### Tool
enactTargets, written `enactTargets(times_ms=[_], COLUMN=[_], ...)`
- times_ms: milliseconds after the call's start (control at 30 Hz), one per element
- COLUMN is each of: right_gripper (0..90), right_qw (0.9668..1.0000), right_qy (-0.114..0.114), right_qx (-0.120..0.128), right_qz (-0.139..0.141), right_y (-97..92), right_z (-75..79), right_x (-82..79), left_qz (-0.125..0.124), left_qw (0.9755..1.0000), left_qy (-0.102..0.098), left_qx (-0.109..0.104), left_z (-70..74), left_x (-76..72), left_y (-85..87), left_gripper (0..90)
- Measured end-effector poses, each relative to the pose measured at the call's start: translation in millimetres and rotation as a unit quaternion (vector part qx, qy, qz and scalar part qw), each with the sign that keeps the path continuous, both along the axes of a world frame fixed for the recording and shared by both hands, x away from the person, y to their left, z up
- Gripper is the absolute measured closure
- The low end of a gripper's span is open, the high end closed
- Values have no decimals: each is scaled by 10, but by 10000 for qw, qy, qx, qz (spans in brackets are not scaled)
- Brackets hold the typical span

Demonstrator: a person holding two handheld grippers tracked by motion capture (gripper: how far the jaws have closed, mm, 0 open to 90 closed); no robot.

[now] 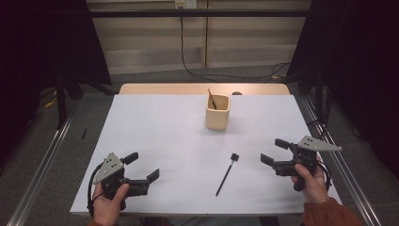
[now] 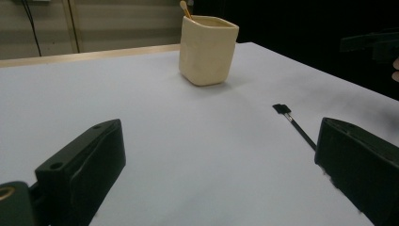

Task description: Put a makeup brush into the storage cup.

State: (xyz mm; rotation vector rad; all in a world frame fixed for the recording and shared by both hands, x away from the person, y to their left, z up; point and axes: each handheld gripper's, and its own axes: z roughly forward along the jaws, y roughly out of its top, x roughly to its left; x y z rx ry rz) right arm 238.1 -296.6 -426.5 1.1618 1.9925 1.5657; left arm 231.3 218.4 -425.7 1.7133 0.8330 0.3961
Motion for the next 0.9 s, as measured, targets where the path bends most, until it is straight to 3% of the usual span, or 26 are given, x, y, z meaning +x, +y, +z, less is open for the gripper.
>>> enactTargets(times_ms=[167,900], right_gripper=[71,68], right_qw=[10000,9998], right_qy=[-4,48], right_qx=[49,130], right_qz=[-30,172], right_y=[-35,-5], right_z=[-12,-31], right_x=[-59,-7], left_qz=[28,14], left_qw=[10000,10000], left_qy=[-8,14], left_qx=[5,-4], left_z=[-2,-21], left_x=[0,-12], left_y=[0,19], left_gripper=[22,22])
